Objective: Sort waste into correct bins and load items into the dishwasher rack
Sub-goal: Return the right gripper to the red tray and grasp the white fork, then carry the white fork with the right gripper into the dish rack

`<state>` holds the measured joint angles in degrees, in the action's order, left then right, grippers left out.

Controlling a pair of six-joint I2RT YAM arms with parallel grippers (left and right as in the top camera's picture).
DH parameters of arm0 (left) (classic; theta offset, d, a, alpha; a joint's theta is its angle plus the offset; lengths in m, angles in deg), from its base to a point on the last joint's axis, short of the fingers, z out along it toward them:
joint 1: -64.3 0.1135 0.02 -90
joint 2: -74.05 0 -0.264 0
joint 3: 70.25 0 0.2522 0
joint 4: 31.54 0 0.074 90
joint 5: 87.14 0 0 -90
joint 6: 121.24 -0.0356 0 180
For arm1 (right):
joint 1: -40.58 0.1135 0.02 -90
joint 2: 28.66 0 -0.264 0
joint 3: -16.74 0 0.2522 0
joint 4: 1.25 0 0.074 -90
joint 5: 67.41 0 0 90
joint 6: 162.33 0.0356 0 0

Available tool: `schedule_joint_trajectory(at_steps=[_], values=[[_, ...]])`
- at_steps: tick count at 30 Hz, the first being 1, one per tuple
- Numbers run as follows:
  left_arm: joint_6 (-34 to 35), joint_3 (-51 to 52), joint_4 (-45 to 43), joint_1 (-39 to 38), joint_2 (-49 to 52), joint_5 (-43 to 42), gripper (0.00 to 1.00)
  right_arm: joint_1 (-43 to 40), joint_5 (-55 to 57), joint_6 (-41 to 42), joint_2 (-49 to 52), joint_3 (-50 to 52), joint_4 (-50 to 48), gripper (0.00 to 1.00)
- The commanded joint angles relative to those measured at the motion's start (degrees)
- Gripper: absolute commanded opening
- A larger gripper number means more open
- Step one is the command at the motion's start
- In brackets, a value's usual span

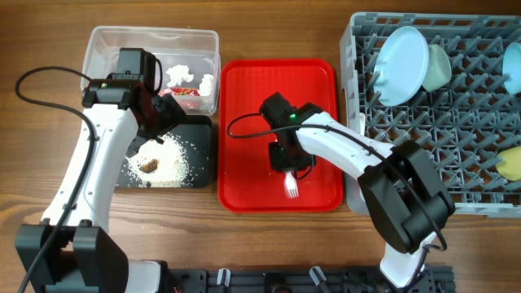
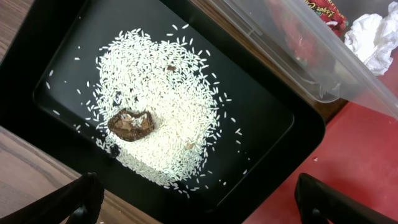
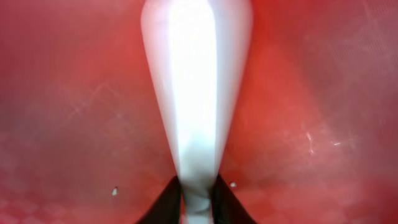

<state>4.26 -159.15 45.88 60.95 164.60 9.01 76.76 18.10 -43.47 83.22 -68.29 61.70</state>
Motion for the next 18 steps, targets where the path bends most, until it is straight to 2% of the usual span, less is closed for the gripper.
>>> schedule_joint_trajectory(at_steps=[1,6,9,18], values=[[0.98,0.02,0.07,0.37,-0.63,0.57,1.00,-0.22,3.04,1.03,2.05,0.66,0.50,0.06],[0.98,0.02,0.09,0.37,-0.63,0.57,1.00,-1.77,3.21,-2.38,-2.58,0.22,1.40,0.04],[0.98,0.02,0.09,0.37,-0.63,0.57,1.00,-3.91,3.19,-4.87,-8.85,-0.70,2.56,0.04],[0.98,0.02,0.09,0.37,-0.63,0.55,1.00,-16.81,7.54,-13.75,-26.62,-2.78,6.73,0.04]])
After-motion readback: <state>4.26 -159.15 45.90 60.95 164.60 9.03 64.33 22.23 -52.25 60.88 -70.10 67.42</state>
